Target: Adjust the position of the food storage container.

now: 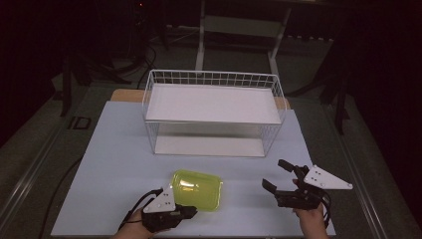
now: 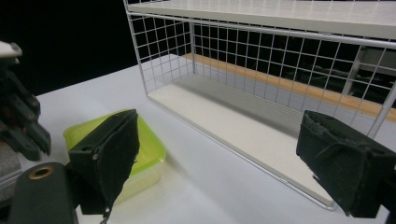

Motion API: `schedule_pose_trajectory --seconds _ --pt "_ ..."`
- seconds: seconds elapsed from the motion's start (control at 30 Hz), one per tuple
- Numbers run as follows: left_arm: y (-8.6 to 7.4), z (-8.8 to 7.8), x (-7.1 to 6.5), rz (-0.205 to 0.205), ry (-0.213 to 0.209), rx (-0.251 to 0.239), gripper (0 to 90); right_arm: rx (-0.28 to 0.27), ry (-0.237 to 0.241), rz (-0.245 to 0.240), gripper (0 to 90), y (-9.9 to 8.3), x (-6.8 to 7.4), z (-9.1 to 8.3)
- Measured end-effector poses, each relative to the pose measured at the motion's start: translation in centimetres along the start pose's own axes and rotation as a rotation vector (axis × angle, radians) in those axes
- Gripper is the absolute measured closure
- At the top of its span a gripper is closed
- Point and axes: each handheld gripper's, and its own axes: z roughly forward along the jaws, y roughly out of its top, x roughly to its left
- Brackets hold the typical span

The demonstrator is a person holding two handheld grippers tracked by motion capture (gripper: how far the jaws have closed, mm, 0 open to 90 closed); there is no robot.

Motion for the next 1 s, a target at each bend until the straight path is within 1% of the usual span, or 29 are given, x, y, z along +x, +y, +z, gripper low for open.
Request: schedule_pose_trajectory --seconds 0.03,0.07,0.1,0.13,0.17,0.2,0.27,0.33,0.37,0.4,0.43,0.5,0.53,0.63,0.7,0.77,0.87,0.9,1.0 --pt "-0.1 0.3 0.0 0.003 0.009 0.016 87.9 -0.001 0.003 0.001 13.2 0.0 0.0 0.0" --pt "-0.2 0.5 0.1 0.003 0.000 0.026 89.8 0.000 0.004 0.001 13.2 0.0 0.0 0.0" --pt "-0.2 0.7 0.1 0.002 -0.001 0.030 89.8 0.000 0.002 0.000 13.2 0.0 0.0 0.0" --pt "-0.3 1.0 0.1 0.002 0.011 0.045 89.8 0.000 0.002 0.000 13.2 0.0 0.0 0.0" --pt "-0.4 1.1 0.1 0.001 0.007 0.049 89.8 0.000 0.004 0.002 13.2 0.0 0.0 0.0" --pt "-0.4 1.5 0.2 0.004 0.024 0.069 89.8 0.001 0.003 0.001 13.2 0.0 0.0 0.1" --pt "-0.5 1.7 0.2 -0.003 0.017 0.071 89.8 0.000 0.004 0.003 13.2 0.0 0.0 0.1" --pt "-0.6 2.0 0.3 -0.002 0.026 0.082 89.8 0.000 0.004 0.006 13.2 0.0 -0.1 0.1" --pt "-0.7 2.1 0.3 -0.002 0.021 0.080 89.9 -0.001 0.006 0.008 13.2 -0.1 -0.1 0.0" --pt "-0.7 2.2 0.3 0.000 0.029 0.079 89.9 -0.001 0.006 0.012 13.2 -0.1 -0.2 0.0" --pt "-0.7 2.3 0.4 -0.004 0.038 0.087 89.9 -0.001 0.006 0.012 13.2 -0.1 -0.2 0.0" --pt "-0.8 2.4 0.6 -0.015 0.037 0.078 89.9 -0.002 0.009 0.016 13.2 -0.1 -0.3 0.0" --pt "-0.8 2.5 0.7 -0.014 0.049 0.075 89.9 -0.002 0.009 0.015 13.3 -0.1 -0.3 0.0" --pt "-0.5 2.8 0.9 -0.020 0.049 0.068 89.9 -0.001 0.011 0.015 13.3 -0.1 -0.3 0.0" --pt "-0.4 3.0 1.1 -0.025 0.058 0.065 89.9 -0.001 0.012 0.017 13.3 -0.1 -0.3 0.0" --pt "-0.2 3.3 1.3 -0.029 0.055 0.063 89.9 -0.001 0.011 0.014 13.3 -0.1 -0.3 0.0" --pt "-0.1 3.6 1.4 -0.028 0.060 0.061 89.9 0.002 0.014 0.014 13.3 -0.1 -0.3 0.0" --pt "0.0 3.7 1.5 -0.027 0.068 0.060 90.0 0.002 0.014 0.015 13.3 -0.2 -0.3 0.0" --pt "0.1 3.9 1.7 -0.027 0.060 0.058 90.0 0.004 0.017 0.013 13.4 -0.2 -0.3 0.1"
